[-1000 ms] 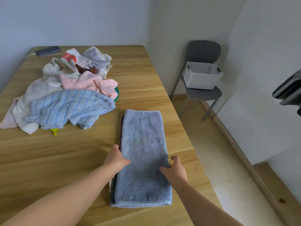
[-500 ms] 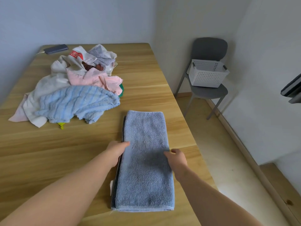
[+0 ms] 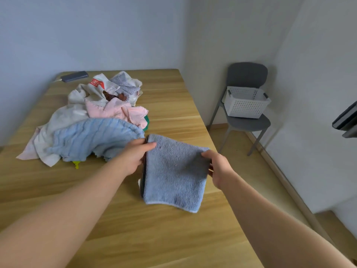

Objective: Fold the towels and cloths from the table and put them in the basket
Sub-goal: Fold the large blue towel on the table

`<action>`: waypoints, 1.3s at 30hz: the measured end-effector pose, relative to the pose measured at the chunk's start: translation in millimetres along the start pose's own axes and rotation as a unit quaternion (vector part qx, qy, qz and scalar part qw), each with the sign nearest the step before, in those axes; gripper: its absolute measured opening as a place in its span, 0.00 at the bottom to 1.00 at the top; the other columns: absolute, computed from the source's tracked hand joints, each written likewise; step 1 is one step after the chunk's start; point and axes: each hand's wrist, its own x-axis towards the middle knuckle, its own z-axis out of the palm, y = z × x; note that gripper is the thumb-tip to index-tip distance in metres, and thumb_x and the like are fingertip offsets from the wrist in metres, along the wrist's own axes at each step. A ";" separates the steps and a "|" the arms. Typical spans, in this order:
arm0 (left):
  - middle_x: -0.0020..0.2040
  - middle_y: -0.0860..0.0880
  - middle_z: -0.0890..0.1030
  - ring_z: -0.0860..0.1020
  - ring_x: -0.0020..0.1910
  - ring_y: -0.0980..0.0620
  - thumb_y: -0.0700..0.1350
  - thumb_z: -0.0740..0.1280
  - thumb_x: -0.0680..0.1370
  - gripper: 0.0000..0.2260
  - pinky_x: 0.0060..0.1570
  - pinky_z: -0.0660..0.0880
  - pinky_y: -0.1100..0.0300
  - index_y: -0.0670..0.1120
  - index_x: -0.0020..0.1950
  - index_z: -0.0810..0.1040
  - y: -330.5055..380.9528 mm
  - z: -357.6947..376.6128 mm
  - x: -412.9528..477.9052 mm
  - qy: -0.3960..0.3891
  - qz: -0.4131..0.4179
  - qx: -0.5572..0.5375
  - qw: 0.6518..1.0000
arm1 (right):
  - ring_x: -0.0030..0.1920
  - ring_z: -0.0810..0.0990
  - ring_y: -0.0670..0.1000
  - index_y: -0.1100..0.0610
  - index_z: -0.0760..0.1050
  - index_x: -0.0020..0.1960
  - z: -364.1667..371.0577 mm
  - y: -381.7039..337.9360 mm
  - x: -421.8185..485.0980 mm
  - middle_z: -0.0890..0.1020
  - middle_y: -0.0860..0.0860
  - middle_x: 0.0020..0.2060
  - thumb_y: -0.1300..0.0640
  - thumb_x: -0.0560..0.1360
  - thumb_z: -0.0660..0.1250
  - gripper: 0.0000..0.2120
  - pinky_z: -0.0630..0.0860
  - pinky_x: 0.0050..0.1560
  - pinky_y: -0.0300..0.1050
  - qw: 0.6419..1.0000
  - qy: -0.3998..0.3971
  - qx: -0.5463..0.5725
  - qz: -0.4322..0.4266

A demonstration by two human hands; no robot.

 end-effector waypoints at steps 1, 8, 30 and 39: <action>0.53 0.49 0.81 0.75 0.57 0.48 0.42 0.69 0.75 0.03 0.65 0.64 0.48 0.50 0.47 0.79 13.4 1.5 -5.2 0.002 0.028 -0.005 1.000 | 0.41 0.71 0.51 0.58 0.72 0.39 1.2 -12.0 -4.4 0.73 0.51 0.39 0.60 0.73 0.65 0.05 0.67 0.44 0.43 1.000 -0.007 0.008 -0.027; 0.43 0.51 0.78 0.74 0.45 0.53 0.42 0.66 0.77 0.05 0.43 0.68 0.60 0.50 0.42 0.76 22.3 -2.3 -32.6 0.020 0.157 0.058 0.986 | 0.44 0.72 0.49 0.55 0.76 0.41 -2.8 -29.3 -29.3 0.75 0.48 0.39 0.55 0.73 0.68 0.04 0.65 0.51 0.43 0.992 -0.006 0.016 -0.123; 0.47 0.39 0.77 0.75 0.45 0.43 0.35 0.62 0.73 0.03 0.44 0.68 0.55 0.42 0.43 0.72 -79.7 0.5 -31.6 0.031 -0.098 0.084 0.991 | 0.40 0.70 0.55 0.58 0.70 0.40 -13.6 83.1 -26.1 0.73 0.55 0.38 0.59 0.67 0.65 0.04 0.64 0.41 0.45 0.995 -0.026 -0.084 0.047; 0.47 0.48 0.78 0.76 0.48 0.47 0.47 0.65 0.76 0.08 0.49 0.73 0.58 0.48 0.53 0.76 -113.4 4.0 -37.2 0.012 -0.130 0.267 0.955 | 0.50 0.77 0.55 0.61 0.72 0.55 -15.8 116.6 -26.3 0.78 0.54 0.47 0.57 0.76 0.63 0.10 0.75 0.51 0.48 0.969 -0.011 -0.229 0.086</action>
